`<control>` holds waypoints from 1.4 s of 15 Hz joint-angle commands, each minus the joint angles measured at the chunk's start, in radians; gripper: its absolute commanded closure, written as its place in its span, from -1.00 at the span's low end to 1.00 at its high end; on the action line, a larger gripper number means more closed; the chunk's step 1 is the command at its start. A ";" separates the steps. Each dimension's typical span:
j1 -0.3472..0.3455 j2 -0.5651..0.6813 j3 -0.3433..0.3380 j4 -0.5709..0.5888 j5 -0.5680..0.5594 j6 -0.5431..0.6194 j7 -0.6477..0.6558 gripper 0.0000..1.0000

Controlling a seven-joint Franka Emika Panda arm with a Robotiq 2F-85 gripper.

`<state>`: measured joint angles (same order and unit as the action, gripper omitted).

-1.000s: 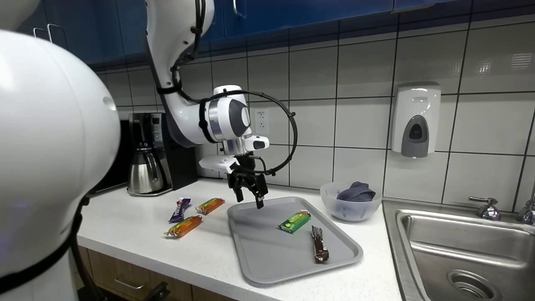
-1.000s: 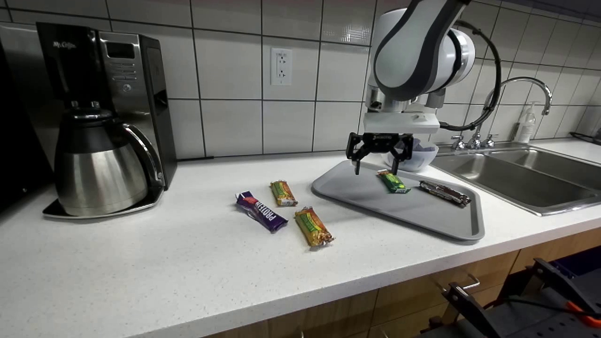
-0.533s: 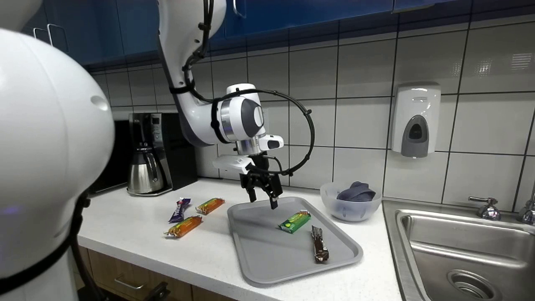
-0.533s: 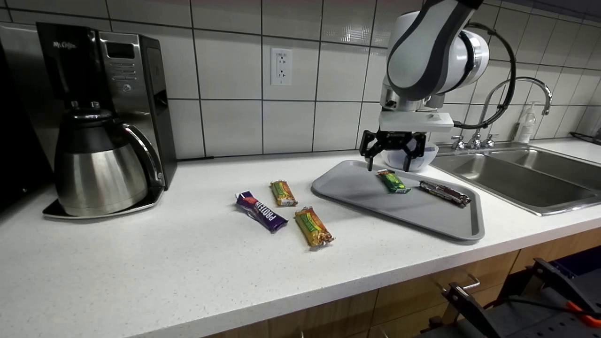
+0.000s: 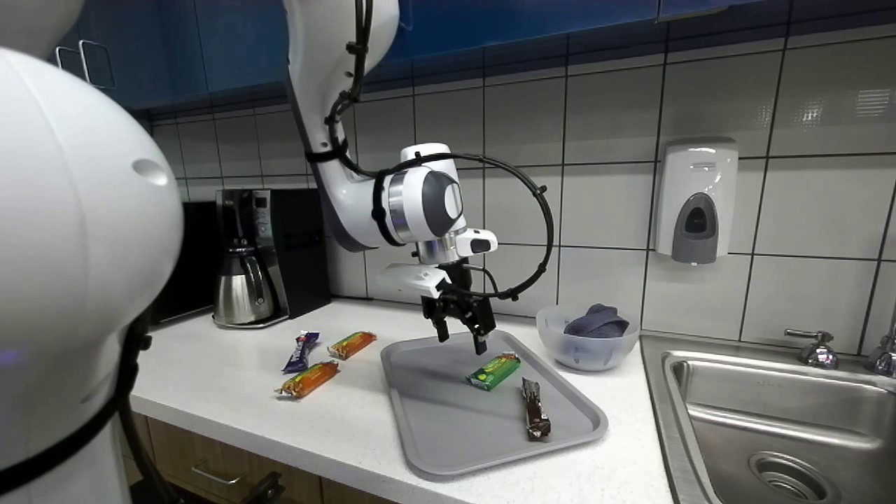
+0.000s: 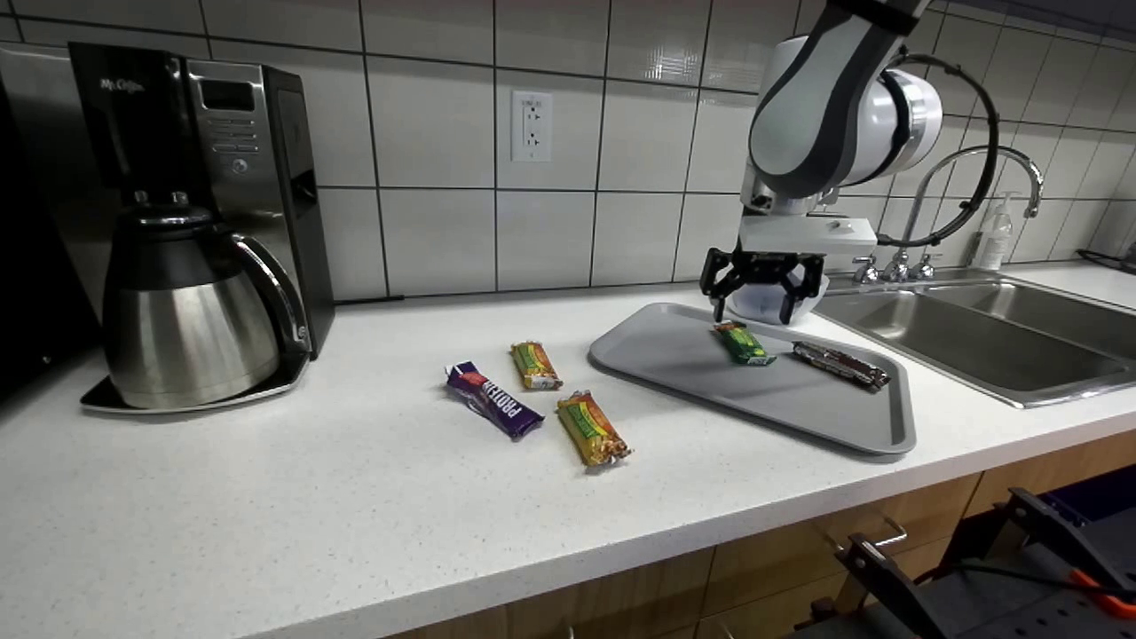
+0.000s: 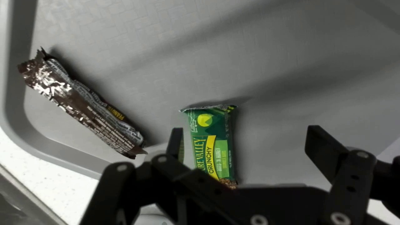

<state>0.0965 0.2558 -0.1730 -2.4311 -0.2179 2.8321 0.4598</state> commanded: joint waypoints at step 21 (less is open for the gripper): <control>-0.081 0.216 0.012 0.190 0.181 0.041 -0.191 -1.00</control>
<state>0.0433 0.4529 -0.1803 -2.2696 -0.0680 2.8642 0.3222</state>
